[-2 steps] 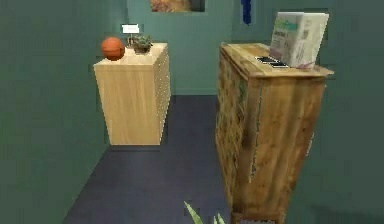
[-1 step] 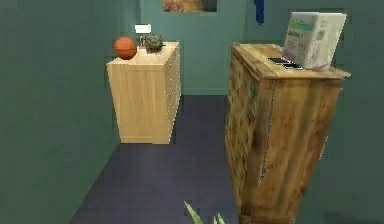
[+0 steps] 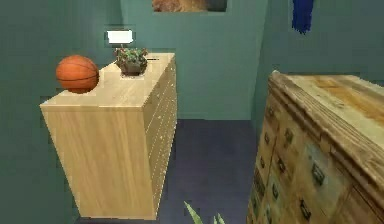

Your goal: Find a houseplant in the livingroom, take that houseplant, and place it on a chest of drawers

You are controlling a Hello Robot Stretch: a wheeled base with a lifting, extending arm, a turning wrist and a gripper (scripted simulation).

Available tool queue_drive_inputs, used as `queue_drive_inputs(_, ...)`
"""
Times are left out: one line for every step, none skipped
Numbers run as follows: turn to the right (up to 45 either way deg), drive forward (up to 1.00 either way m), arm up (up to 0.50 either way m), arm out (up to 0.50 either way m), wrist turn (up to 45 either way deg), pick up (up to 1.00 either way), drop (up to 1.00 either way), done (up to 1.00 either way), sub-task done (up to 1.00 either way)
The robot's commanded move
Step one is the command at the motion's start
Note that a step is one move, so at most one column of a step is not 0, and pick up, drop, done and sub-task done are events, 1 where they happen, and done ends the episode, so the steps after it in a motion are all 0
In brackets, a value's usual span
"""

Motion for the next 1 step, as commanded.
queue_drive_inputs(0.0, 1.00, 0.00, 0.00, 0.0, 0.00, 0.00, 0.00, 0.00)
